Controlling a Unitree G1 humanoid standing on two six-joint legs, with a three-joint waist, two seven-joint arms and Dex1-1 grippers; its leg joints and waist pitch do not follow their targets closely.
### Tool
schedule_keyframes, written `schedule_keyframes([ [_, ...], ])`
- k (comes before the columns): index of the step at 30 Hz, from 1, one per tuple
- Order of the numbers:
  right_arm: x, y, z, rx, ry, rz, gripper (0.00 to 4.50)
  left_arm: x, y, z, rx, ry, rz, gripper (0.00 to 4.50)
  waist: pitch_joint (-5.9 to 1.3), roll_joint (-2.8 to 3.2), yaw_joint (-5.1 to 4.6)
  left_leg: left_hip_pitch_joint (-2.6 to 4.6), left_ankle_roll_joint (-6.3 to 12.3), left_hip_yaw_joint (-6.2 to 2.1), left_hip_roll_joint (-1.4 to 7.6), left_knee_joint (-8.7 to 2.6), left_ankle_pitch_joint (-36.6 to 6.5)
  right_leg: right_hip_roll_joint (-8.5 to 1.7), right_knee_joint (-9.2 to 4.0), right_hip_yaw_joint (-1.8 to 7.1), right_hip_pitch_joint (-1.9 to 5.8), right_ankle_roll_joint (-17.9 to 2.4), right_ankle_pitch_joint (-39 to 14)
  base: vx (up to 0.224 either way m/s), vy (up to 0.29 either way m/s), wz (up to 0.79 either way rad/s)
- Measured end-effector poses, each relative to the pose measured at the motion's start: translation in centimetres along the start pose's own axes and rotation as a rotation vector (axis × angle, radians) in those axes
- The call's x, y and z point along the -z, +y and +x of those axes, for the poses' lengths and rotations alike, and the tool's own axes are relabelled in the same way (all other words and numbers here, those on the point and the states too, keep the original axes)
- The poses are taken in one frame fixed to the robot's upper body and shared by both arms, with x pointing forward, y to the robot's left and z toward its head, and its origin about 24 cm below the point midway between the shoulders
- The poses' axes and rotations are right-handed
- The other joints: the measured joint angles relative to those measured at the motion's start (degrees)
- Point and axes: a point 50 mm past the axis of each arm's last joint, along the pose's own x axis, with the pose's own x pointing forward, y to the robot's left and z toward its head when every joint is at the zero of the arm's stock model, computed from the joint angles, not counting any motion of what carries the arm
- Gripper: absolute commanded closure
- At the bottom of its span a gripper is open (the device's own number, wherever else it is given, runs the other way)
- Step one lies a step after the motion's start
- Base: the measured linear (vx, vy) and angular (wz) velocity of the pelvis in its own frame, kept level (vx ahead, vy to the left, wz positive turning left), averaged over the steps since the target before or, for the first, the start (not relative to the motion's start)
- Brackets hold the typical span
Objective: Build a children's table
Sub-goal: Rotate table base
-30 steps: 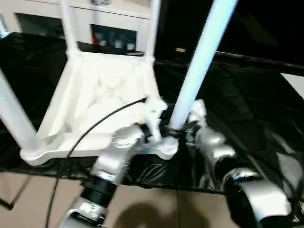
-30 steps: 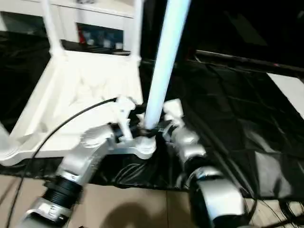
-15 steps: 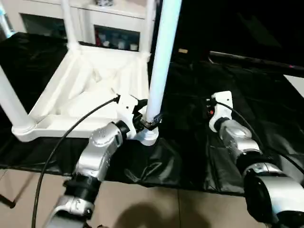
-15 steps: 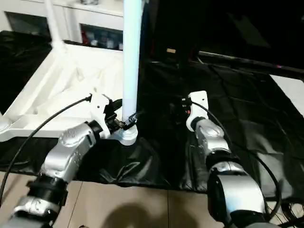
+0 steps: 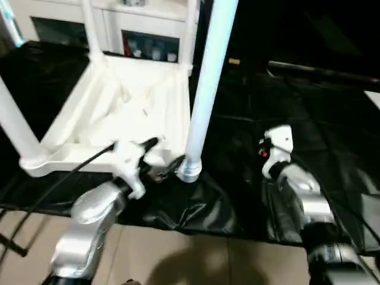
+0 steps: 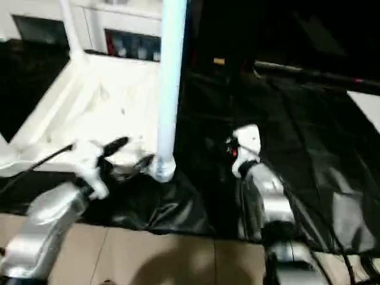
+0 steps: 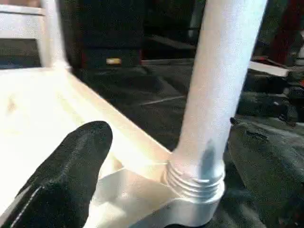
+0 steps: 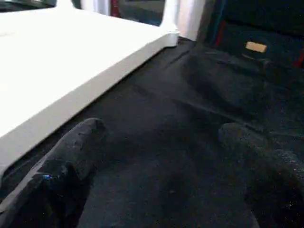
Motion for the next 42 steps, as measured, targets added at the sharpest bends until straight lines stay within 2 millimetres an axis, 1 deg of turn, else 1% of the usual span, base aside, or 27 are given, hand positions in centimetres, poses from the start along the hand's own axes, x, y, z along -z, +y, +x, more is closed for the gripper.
schedule_keyframes([
  [1, 0.0, 0.4, -0.3, -0.001, 0.01, 0.001, 0.15, 0.3, 0.2, -0.5, -0.045, 0.028, -0.007, 0.0, 0.01, 0.23, -0.11, 0.05, -0.01, 0.0, 0.0, -0.01, 0.0, 0.0, 0.0, 0.0, 0.06, 0.2, -0.1, 0.0, 0.0, 0.0],
  [2, 0.1, 0.5, -0.5, 0.003, 0.02, 0.006, 0.15, 0.6, 0.4, -0.8, -0.084, 0.047, -0.01, 0.0, 0.06, 0.34, -0.11, 0.04, -0.01, 0.0, 0.0, -0.03, 0.0, 0.0, 0.0, 0.0, 0.04, 0.3, -0.1, 0.0, 0.0, 0.0],
  [3, 0.2, 0.7, -0.8, 0.006, 0.031, 0.011, 0.15, 0.9, 0.7, -1.2, -0.133, 0.059, -0.017, 0.0, 0.09, 0.37, -0.12, 0.01, -0.01, 0.0, 0.0, -0.04, 0.0, 0.0, 0.0, -0.01, 0.01, 0.3, -0.1, 0.0, 0.0, 0.0],
  [6, 0.8, 1.2, -2.2, 0.033, 0.052, 0.019, 0.15, 1.7, 2.3, -2.6, -0.372, 0.119, 0.005, 0.0, 0.09, 0.34, -0.29, -0.03, -0.01, -0.05, 0.01, -0.06, 0.0, 0.02, 0.0, -0.03, 0.0, 0.4, -0.1, 0.0, 0.0, 0.0],
  [7, 1.1, 1.5, -2.7, 0.041, 0.054, 0.023, 0.15, 1.7, 2.8, -2.9, -0.468, 0.106, 0.002, 0.0, 0.08, 0.32, -0.43, -0.08, -0.01, -0.07, 0.0, -0.06, 0.0, 0.02, -0.05, -0.04, -0.01, 0.5, -0.1, 0.0, 0.0, 0.0],
  [9, 1.2, 2.2, -3.4, 0.045, 0.042, 0.031, 0.15, 1.3, 3.2, -3.4, -0.588, 0.051, -0.015, 0.0, 0.04, 0.26, -0.66, -0.1, -0.01, -0.08, -0.01, -0.06, 0.0, 0.02, -0.2, -0.03, 0.03, 0.5, -0.1, 0.0, 0.0, 0.0],
  [13, 0.6, 3.4, -3.5, 0.018, 0.023, 0.04, 0.15, 0.9, 2.9, -3.5, -0.592, 0.034, -0.001, 0.0, 0.04, 0.31, -1.03, -0.14, 0.0, -0.09, -0.03, -0.06, 0.0, 0.02, -0.42, -0.01, 0.04, 0.6, 0.0, 0.0, 0.0, 0.0],
  [16, 0.3, 4.6, -3.7, -0.034, 0.018, 0.043, 0.15, 0.9, 2.8, -3.5, -0.582, 0.024, 0.021, 0.0, 0.07, 0.62, -1.04, -0.15, 0.01, -0.14, -0.03, -0.1, 0.0, 0.04, -0.59, -0.03, 0.1, 0.7, 0.0, 0.0, 0.0, 0.0],
  [18, 0.4, 4.6, -3.7, -0.03, 0.028, 0.055, 0.15, 0.9, 2.5, -3.3, -0.576, 0.021, 0.009, 0.0, 0.11, 0.77, -1.06, -0.05, 0.01, -0.14, -0.06, -0.22, 0.0, 0.04, -0.84, -0.03, 0.25, 0.7, 0.0, 0.0, 0.0, 0.0],
  [20, 0.3, 4.2, -3.7, -0.007, 0.028, 0.055, 0.15, 1.1, 2.1, -3.0, -0.562, 0.027, 0.006, 0.0, 0.2, 0.9, -0.99, 0.37, 0.03, -0.14, -0.08, -0.5, -0.1, 0.04, -1.22, -0.16, 0.7, 0.8, -0.1, 0.0, 0.0, 0.0],
  [21, 0.2, 4.1, -3.7, 0.002, 0.026, 0.055, 0.15, 1.2, 2.0, -2.9, -0.557, 0.03, 0.002, 0.0, 0.34, 1.08, -1.02, 0.93, 0.0, -0.14, -0.08, -0.65, -0.2, 0.05, -1.46, -0.23, 1.22, 0.8, -0.1, 0.0, 0.0, 0.0],
  [23, 0.1, 3.9, -3.6, 0.011, 0.027, 0.056, 0.15, 1.1, 2.0, -2.7, -0.553, 0.026, 0.002, 0.0, 0.56, 1.5, -1.26, 2.49, -0.09, -0.18, -0.02, -0.99, -0.9, 0.07, -2.4, -0.61, 2.52, 0.9, -0.2, 0.0, 0.0, 0.0],
  [24, 0.1, 3.9, -3.6, 0.01, 0.026, 0.055, 0.15, 1.0, 2.0, -2.6, -0.55, 0.021, 0.004, 0.0, 0.71, 1.74, -1.47, 3.06, -0.15, -0.39, 0.02, -1.01, -1.2, 0.04, -2.89, -1.03, 3.28, 0.9, -0.3, 0.051, 0.023, -0.11],
  [25, 0.0, 3.9, -3.6, 0.009, 0.027, 0.055, 0.15, 0.8, 2.1, -2.4, -0.543, 0.016, 0.012, 0.0, 0.81, 2.02, -1.72, 3.57, -0.23, -0.76, 0.03, -1.0, -1.6, -0.11, -3.35, -1.71, 4.04, 1.0, -0.4, 0.051, 0.023, -0.11],
  [26, 0.1, 4.0, -3.6, 0.007, 0.031, 0.056, 0.15, 0.7, 2.0, -2.4, -0.538, 0.014, 0.015, 0.0, 0.81, 2.07, -1.97, 3.87, -0.33, -0.97, 0.03, -1.0, -1.8, -0.12, -3.55, -1.92, 4.45, 1.0, -0.4, 0.065, 0.027, -0.16],
  [27, 0.1, 4.0, -3.6, 0.006, 0.032, 0.056, 0.15, 0.7, 2.0, -2.3, -0.537, 0.012, 0.015, 0.0, 0.75, 2.1, -2.24, 3.97, -0.46, -1.15, 0.03, -0.94, -2.0, -0.11, -3.7, -2.04, 4.91, 1.0, -0.5, 0.078, 0.022, -0.16],
  [28, 0.1, 4.0, -3.6, 0.007, 0.036, 0.055, 0.15, 0.7, 2.0, -2.3, -0.535, 0.013, 0.014, 0.0, 0.67, 2.05, -2.38, 3.86, -0.47, -1.22, 0.02, -1.05, -2.2, -0.11, -3.98, -2.1, 5.11, 1.0, -0.5, 0.078, 0.022, -0.16],
  [31, 0.3, 3.9, -3.8, 0.009, 0.047, 0.054, 0.15, 0.8, 1.8, -2.2, -0.522, 0.013, 0.01, 0.0, 0.44, 2.11, -2.63, 3.9, -0.19, -1.02, -0.03, -1.22, -2.6, -0.09, -4.03, -1.91, 5.13, 1.1, -1.0, 0.096, 0.012, -0.04],
  [33, 0.3, 4.0, -3.7, 0.005, 0.047, 0.054, 0.15, 0.8, 1.8, -2.3, -0.524, 0.014, 0.009, 0.0, 0.1, 2.3, -2.5, 3.92, -0.14, -0.98, -0.06, -1.29, -3.1, -0.09, -3.95, -1.91, 5.13, 0.6, -1.4, 0.127, 0.007, 0.02],
  [34, 0.3, 4.0, -3.7, 0.003, 0.048, 0.054, 0.15, 0.8, 1.8, -2.3, -0.526, 0.015, 0.009, 0.0, -0.25, 2.43, -2.41, 3.95, 0.07, -0.97, -0.08, -1.29, -3.4, -0.08, -3.84, -1.91, 5.17, 0.5, -1.9, 0.137, 0.005, 0.04],
  [36, 0.2, 4.2, -3.7, -0.003, 0.046, 0.051, 0.15, 0.8, 1.9, -2.4, -0.53, 0.013, 0.005, 0.0, -0.66, 2.43, -2.21, 3.96, 0.42, -1.02, -0.18, -1.29, -3.9, -0.08, -3.61, -1.91, 5.24, 0.4, -2.7, 0.146, 0.007, 0.05],
  [38, -0.1, 4.4, -3.6, -0.014, 0.034, 0.043, 0.15, 0.8, 2.0, -2.4, -0.531, 0.011, 0.0, 0.0, -0.74, 2.34, -2.13, 3.95, 0.8, -1.16, -0.35, -0.93, -4.6, -0.09, -2.99, -1.68, 5.25, 0.3, -3.6, 0.138, 0.008, 0.08],
  [39, -0.1, 4.5, -3.6, -0.017, 0.035, 0.043, 0.15, 0.8, 2.0, -2.5, -0.531, 0.008, 0.0, 0.0, -0.89, 2.22, -2.12, 3.88, 1.25, -1.33, -0.57, -0.65, -5.0, -0.1, -2.6, -1.46, 5.28, 0.3, -4.2, 0.133, 0.01, 0.14],
  [40, -0.1, 4.5, -3.6, -0.017, 0.036, 0.043, 0.15, 0.8, 1.9, -2.5, -0.524, 0.005, 0.001, 0.0, -1.03, 2.09, -2.21, 3.91, 1.88, -1.9, -0.79, -0.19, -5.4, -0.1, -1.82, -1.1, 5.06, 0.0, -4.9, 0.133, 0.01, 0.14],
  [41, -0.1, 4.5, -3.6, -0.017, 0.036, 0.043, 0.15, 0.9, 1.9, -2.6, -0.519, 0.007, 0.004, 0.0, -1.12, 1.98, -2.5, 3.85, 1.89, -2.44, -1.02, 0.15, -5.4, -0.07, -0.4, -0.47, 4.53, 0.0, -5.0, 0.124, 0.0, 0.16],
  [42, -0.2, 4.5, -3.6, -0.019, 0.036, 0.042, 0.15, 0.9, 2.0, -2.7, -0.517, 0.012, 0.008, 0.0, -1.28, 1.73, -2.57, 3.79, 2.05, -2.88, -1.31, 0.5, -5.5, -0.09, 1.15, 0.33, 3.61, -0.3, -5.2, 0.07, -0.013, 0.07],
])
